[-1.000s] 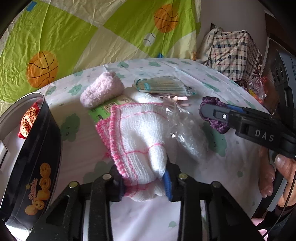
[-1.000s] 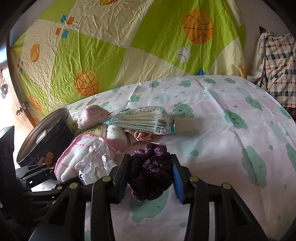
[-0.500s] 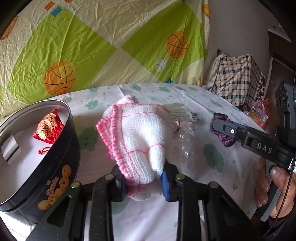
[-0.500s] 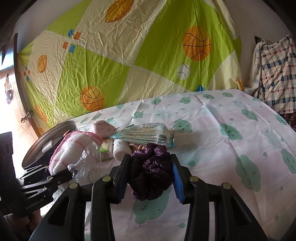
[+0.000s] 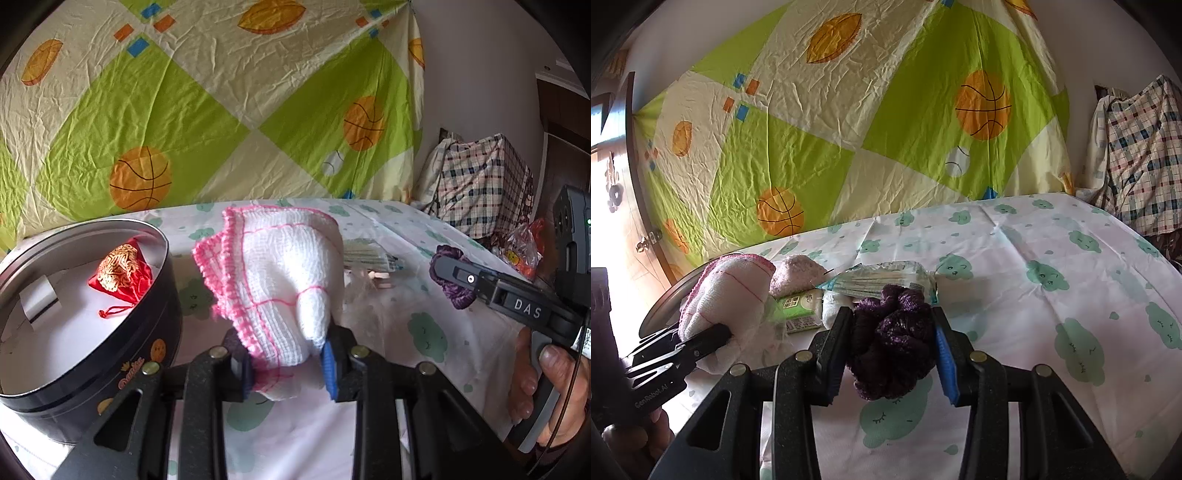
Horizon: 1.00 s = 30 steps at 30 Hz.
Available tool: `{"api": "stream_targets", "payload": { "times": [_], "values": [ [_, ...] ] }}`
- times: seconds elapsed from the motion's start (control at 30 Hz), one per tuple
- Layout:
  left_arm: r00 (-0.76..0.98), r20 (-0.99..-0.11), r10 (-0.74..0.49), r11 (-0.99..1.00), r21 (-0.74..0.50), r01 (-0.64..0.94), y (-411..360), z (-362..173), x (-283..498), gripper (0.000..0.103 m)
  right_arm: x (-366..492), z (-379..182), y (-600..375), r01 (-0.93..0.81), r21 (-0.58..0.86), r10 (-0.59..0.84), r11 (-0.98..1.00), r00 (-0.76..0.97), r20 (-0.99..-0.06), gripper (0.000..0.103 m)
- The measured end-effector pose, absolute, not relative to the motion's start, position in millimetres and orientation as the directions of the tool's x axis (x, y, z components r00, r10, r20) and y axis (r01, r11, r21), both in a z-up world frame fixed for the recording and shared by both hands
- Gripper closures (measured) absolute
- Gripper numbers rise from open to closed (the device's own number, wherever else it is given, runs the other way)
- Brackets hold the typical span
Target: Organize soft objects
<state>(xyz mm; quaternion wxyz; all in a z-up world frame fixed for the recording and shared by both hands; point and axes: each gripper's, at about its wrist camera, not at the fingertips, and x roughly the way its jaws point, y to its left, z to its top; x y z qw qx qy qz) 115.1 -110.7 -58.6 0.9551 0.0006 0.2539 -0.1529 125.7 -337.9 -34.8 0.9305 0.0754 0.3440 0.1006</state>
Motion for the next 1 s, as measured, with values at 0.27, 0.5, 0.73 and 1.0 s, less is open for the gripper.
{"api": "stream_targets", "payload": {
  "times": [0.27, 0.5, 0.73, 1.0],
  "values": [
    [0.866, -0.422, -0.268, 0.962, -0.073, 0.262, -105, -54, 105, 0.076, 123, -33, -338, -0.136, 0.208, 0.237, 0.969, 0.757, -0.609, 0.059],
    [0.894, -0.375, -0.244, 0.969, -0.054, 0.242, -103, -51, 96, 0.076, 122, -32, -339, -0.138, 0.209, 0.238, 0.968, 0.765, -0.599, 0.059],
    [0.915, -0.335, -0.224, 0.974, -0.037, 0.225, -100, -49, 86, 0.076, 121, -31, -339, -0.141, 0.207, 0.239, 0.968, 0.767, -0.595, 0.059],
    [0.922, -0.328, -0.206, 0.977, -0.023, 0.21, -96, -49, 83, 0.076, 119, -30, -337, -0.132, 0.197, 0.225, 0.972, 0.775, -0.59, 0.059]
  ]
}}
